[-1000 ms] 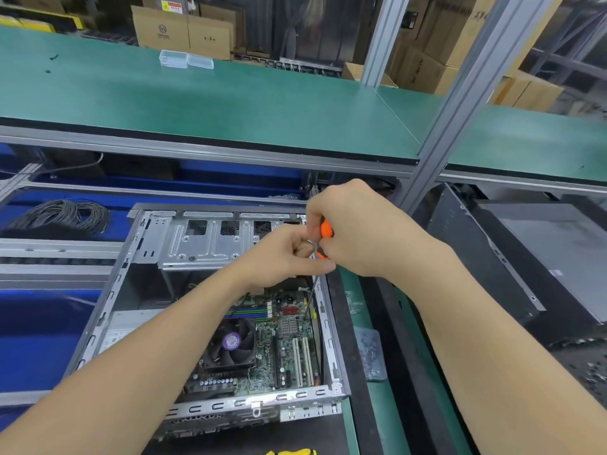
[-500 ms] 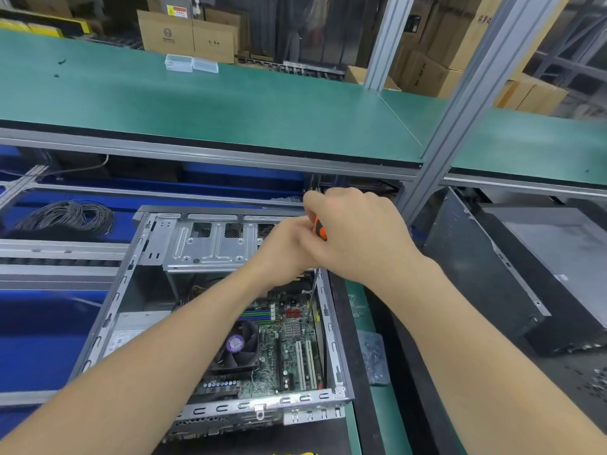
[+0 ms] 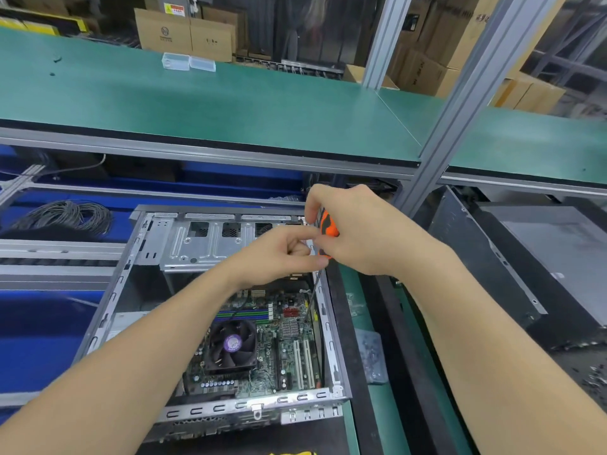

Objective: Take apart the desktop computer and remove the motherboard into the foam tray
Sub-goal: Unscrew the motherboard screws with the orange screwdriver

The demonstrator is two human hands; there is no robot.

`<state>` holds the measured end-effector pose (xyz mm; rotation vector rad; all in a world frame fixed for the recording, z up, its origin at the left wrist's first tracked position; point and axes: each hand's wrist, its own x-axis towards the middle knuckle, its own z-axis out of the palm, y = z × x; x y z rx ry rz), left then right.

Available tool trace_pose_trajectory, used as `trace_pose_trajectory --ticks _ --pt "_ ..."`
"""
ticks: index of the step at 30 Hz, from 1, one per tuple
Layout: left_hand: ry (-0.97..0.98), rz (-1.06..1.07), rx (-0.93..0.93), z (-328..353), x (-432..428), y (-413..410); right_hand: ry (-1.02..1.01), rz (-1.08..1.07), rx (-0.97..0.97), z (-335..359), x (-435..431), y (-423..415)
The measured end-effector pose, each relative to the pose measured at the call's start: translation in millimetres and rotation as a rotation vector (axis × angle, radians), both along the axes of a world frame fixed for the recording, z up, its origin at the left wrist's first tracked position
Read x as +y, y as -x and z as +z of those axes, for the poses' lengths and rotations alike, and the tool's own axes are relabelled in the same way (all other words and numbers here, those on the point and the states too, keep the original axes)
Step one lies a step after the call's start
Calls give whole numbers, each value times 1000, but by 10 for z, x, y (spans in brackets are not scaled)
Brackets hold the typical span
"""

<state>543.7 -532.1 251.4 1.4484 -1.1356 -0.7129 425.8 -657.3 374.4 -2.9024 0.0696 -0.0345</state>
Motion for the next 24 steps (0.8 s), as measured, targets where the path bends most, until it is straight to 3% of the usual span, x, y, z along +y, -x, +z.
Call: trace_pose_trajectory --ticks 6,9,13,19,21,24 --pt "-65 3 -42 25 2 -25 -91 83 129 51 13 6" --pt "-1 55 -13 -56 -60 16 -98 54 -34 -41 48 3" --pt "132 192 16 -147 -183 101 83 -154 -223 -194 147 -42" --pt "108 208 12 -224 -115 122 -315 -175 -293 -306 113 -6" --pt "40 162 112 -357 27 92 -450 -155 -304 -370 70 18" --pt "14 105 553 -585 221 95 -630 -117 -295 -508 12 43"
